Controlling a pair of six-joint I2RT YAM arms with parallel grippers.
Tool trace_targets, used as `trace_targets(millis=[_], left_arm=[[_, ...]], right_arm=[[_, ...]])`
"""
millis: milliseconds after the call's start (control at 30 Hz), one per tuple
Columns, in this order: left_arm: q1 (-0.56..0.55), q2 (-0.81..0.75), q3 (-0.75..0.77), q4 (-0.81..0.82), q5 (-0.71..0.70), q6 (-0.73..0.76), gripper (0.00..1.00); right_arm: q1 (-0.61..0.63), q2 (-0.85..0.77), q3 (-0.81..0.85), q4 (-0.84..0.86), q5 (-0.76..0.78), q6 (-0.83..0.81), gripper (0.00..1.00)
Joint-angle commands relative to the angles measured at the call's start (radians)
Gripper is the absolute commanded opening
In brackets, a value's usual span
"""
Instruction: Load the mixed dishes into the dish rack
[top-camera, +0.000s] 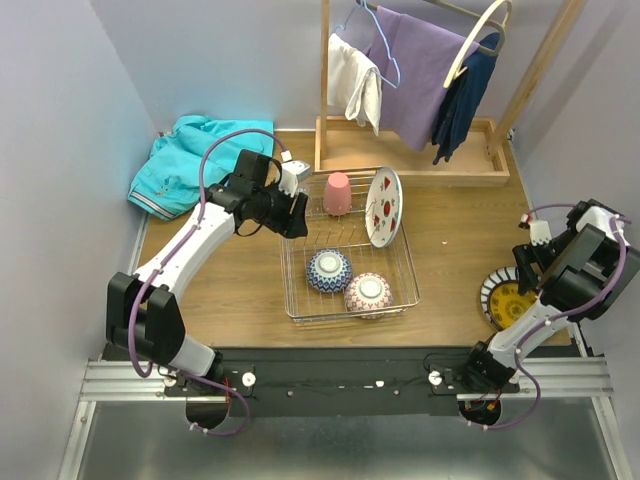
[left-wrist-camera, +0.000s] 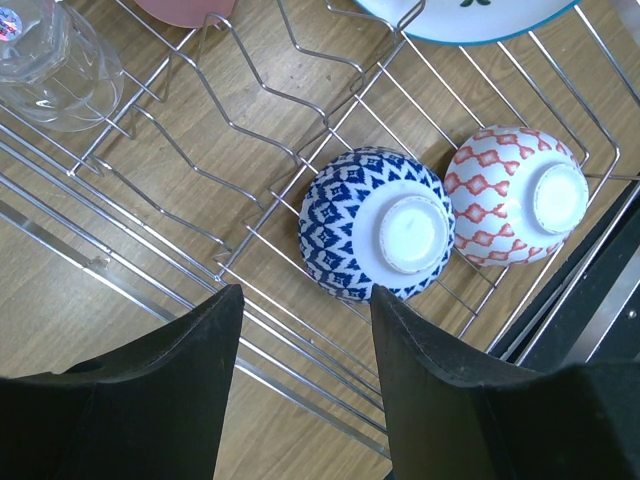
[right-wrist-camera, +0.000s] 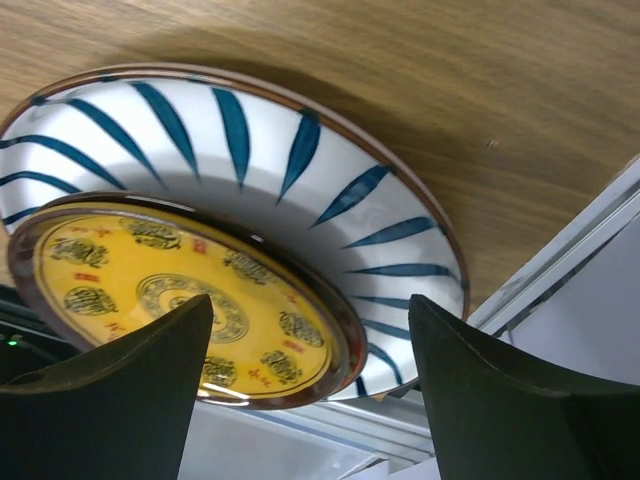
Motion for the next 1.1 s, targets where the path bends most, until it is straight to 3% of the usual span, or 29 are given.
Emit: trace_targets(millis=[0,133,567,733,933,1033,1067], left_arm=[[-0.003,0.021,0.036,-0.019,-0.016,0.022,0.63],[-0.003,0.021,0.028,-0.011,-0.017,0.022,0.63],[-0.003,-0.002,-0.028,0.021,-0.017,-0.012,0.63],[-0.003,-0.003,-0.036,0.039,0.001,-0.023,0.63],[-0.005,-0.025,-0.050,0.061,0.004,-0.038,0.63],[-0.005,-0.035,-0.050,0.059,0.004,-0.038,0.63],[-0.005,-0.038,-0.051,0.059,0.006,-0.038,0.63]], right_arm=[[-0.007,0.027,0.006,0.020,0.051,-0.135,0.84],[-0.007,0.035,-0.021,0.034,0.056,-0.127,0.72],[0.001,-0.045,-0.113,0.276,0.088,-0.104,0.49],[0.045,-0.143,-0.169,0.352,0.106,-0.119,0.45],[0.140,-0.275,-0.204,0.376,0.113,-0.127,0.33],[0.171,-0.321,-0.198,0.356,0.116,-0.107,0.20],[0.177,-0.336,-0.192,0.336,0.116,-0.096,0.09]])
